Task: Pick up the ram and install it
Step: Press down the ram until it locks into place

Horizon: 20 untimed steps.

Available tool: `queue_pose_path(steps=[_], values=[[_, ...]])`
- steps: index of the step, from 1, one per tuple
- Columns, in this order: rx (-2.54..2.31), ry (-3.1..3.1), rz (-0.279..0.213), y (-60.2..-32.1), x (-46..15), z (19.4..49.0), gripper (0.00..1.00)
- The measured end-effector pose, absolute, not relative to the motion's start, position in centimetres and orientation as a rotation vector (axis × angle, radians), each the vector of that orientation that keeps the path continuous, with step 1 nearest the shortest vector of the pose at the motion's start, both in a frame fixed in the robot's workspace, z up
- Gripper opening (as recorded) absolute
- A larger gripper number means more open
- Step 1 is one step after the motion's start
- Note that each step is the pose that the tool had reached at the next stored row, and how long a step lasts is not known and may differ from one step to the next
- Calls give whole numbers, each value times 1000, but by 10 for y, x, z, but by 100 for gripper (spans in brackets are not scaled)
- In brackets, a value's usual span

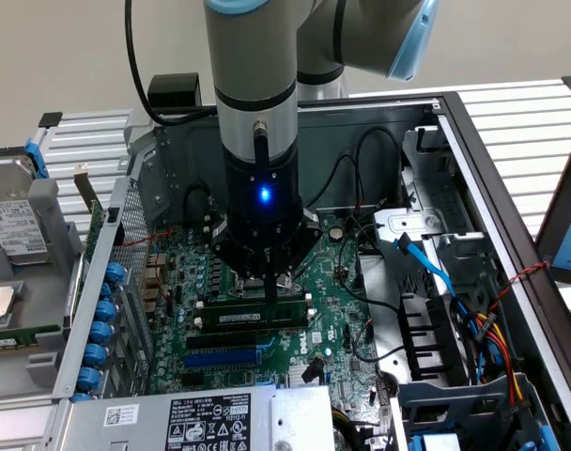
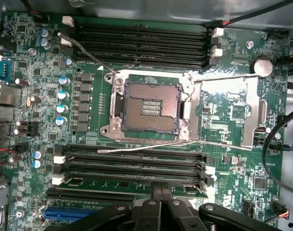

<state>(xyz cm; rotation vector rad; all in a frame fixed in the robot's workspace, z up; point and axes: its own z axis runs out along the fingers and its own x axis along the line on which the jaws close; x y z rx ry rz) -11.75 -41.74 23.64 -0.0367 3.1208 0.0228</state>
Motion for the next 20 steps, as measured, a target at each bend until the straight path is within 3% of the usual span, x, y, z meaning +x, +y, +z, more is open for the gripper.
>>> queue_pose_path(steps=[20], values=[[-12, 3117, 28, -418, -118, 233, 11]])
